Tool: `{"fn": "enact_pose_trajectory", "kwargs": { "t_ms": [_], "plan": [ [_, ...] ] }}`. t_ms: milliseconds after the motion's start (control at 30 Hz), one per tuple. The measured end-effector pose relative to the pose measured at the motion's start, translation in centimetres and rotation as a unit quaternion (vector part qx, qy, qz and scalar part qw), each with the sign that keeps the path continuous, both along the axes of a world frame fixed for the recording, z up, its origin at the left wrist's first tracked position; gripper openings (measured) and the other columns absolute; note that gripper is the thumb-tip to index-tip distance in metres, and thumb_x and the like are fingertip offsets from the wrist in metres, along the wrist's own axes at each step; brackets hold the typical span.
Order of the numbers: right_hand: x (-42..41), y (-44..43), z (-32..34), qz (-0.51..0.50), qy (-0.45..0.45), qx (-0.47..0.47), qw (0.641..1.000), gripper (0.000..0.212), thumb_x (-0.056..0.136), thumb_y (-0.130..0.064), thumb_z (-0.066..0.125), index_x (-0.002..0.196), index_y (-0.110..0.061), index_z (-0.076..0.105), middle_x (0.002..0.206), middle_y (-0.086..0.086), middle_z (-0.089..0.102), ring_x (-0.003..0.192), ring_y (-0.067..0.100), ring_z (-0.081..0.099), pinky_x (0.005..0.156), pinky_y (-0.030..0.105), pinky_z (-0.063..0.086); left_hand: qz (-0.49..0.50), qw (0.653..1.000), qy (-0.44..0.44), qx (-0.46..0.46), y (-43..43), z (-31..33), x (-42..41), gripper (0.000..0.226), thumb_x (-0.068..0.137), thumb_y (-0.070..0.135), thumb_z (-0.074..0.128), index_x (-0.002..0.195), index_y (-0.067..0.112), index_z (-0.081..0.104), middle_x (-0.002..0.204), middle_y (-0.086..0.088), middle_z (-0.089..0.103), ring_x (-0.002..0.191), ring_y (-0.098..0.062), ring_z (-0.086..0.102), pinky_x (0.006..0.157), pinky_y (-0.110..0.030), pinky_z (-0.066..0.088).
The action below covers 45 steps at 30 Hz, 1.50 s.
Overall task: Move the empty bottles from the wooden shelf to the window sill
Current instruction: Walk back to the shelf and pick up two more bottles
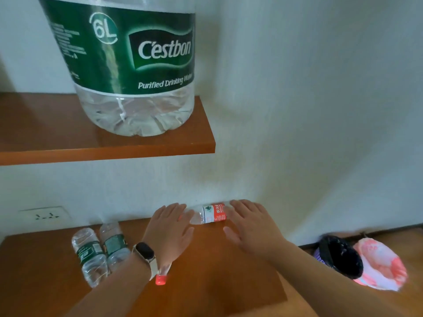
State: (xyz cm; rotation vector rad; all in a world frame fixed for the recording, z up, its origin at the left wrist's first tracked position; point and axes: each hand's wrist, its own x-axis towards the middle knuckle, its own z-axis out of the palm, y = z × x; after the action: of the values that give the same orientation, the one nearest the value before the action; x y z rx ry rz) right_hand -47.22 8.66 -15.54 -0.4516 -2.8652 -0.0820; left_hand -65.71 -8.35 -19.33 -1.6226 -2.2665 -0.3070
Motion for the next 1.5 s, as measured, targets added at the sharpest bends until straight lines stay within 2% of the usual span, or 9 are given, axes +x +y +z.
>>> {"fn": "enact_pose_trajectory", "kwargs": {
  "t_ms": [133, 267, 367, 600, 767, 900, 1100, 1300, 1500],
  "plan": [
    [-1.6, 1.6, -2.0, 0.016, -0.019, -0.003, 1.000, 0.049, 0.084, -0.045, 0.051, 0.122, -0.017, 0.063, 0.120, 0.004, 0.068, 0.107, 0.028, 0.065, 0.086, 0.043, 0.055, 0.011, 0.999, -0.032, -0.001, 0.2, -1.7, -1.4, 0.039, 0.075, 0.035, 0.083, 0.109, 0.019, 0.074, 0.111, -0.003, 0.074, 0.102, -0.026, 0.072, 0.088, -0.044, 0.057],
    [-3.6, 2.6, -3.9, 0.021, -0.033, -0.025, 0.999, 0.050, 0.079, -0.044, 0.052, 0.117, -0.017, 0.068, 0.116, 0.004, 0.070, 0.103, 0.028, 0.067, 0.083, 0.043, 0.056, 0.033, 0.998, -0.041, -0.015, -0.3, -3.9, -2.5, 0.035, 0.085, 0.041, 0.062, 0.113, 0.022, 0.073, 0.114, 0.000, 0.073, 0.105, -0.023, 0.070, 0.090, -0.042, 0.057],
    [-4.9, 3.8, -5.2, 0.016, -0.059, -0.052, 0.997, 0.050, 0.079, -0.044, 0.052, 0.118, -0.017, 0.069, 0.117, 0.002, 0.070, 0.104, 0.026, 0.067, 0.084, 0.042, 0.055, 0.088, 0.989, -0.093, -0.074, -0.5, -5.9, -3.3, 0.040, 0.077, 0.041, 0.077, 0.113, 0.024, 0.073, 0.114, 0.001, 0.072, 0.104, -0.023, 0.070, 0.087, -0.041, 0.058],
    [-8.2, 7.2, -9.7, 0.044, -0.141, -0.082, 0.986, 0.055, 0.092, -0.048, 0.044, 0.141, -0.023, 0.048, 0.139, -0.003, 0.056, 0.127, 0.021, 0.051, 0.103, 0.039, 0.044, 0.217, 0.942, -0.197, -0.165, -0.8, -9.6, -3.4, 0.049, 0.096, 0.048, 0.041, 0.138, 0.025, 0.050, 0.138, 0.003, 0.055, 0.123, -0.019, 0.053, 0.099, -0.035, 0.047],
    [-9.9, 8.5, -12.6, 0.069, -0.175, -0.098, 0.977, 0.052, 0.093, -0.045, 0.046, 0.138, -0.020, 0.049, 0.140, 0.002, 0.053, 0.128, 0.024, 0.050, 0.102, 0.041, 0.046, 0.319, 0.894, -0.279, -0.147, -0.3, -12.3, -1.8, 0.059, 0.091, 0.049, 0.044, 0.144, 0.024, 0.044, 0.132, 0.002, 0.057, 0.110, -0.016, 0.057, 0.086, -0.034, 0.053],
    [-10.4, 10.2, -14.8, 0.078, -0.176, -0.108, 0.975, 0.056, 0.087, -0.041, 0.056, 0.137, -0.017, 0.049, 0.138, 0.006, 0.054, 0.128, 0.028, 0.050, 0.097, 0.045, 0.050, 0.376, 0.852, -0.343, -0.117, 1.5, -13.5, -1.5, 0.065, 0.094, 0.050, 0.052, 0.150, 0.023, 0.034, 0.134, -0.002, 0.054, 0.112, -0.020, 0.058, 0.086, -0.036, 0.054],
    [-10.8, 10.9, -17.2, 0.078, -0.184, -0.132, 0.971, 0.064, 0.086, -0.041, 0.062, 0.142, -0.018, 0.042, 0.147, 0.008, 0.047, 0.138, 0.031, 0.043, 0.109, 0.050, 0.040, 0.429, 0.810, -0.382, -0.118, 2.4, -14.7, -0.3, 0.087, 0.089, 0.046, 0.064, 0.158, 0.033, 0.011, 0.127, -0.006, 0.052, 0.112, -0.027, 0.057, 0.088, -0.041, 0.053],
    [-11.8, 11.1, -18.4, 0.053, -0.190, -0.116, 0.973, 0.061, 0.075, -0.036, 0.068, 0.130, -0.017, 0.051, 0.124, 0.006, 0.059, 0.117, 0.030, 0.056, 0.096, 0.044, 0.046, 0.442, 0.793, -0.410, -0.089, 1.9, -15.4, 0.4, 0.091, 0.088, 0.046, 0.065, 0.156, 0.041, 0.005, 0.124, -0.006, 0.054, 0.104, -0.023, 0.058, 0.083, -0.041, 0.057],
    [-11.0, 10.0, -19.5, 0.019, -0.227, -0.155, 0.961, 0.076, 0.080, -0.046, 0.067, 0.143, -0.016, 0.035, 0.121, 0.007, 0.053, 0.107, 0.028, 0.057, 0.079, 0.039, 0.051, 0.445, 0.768, -0.459, -0.037, 1.8, -16.3, 2.0, 0.090, 0.084, 0.051, 0.067, 0.152, 0.043, 0.009, 0.126, -0.002, 0.055, 0.104, -0.020, 0.061, 0.083, -0.041, 0.060]
  ]
}}
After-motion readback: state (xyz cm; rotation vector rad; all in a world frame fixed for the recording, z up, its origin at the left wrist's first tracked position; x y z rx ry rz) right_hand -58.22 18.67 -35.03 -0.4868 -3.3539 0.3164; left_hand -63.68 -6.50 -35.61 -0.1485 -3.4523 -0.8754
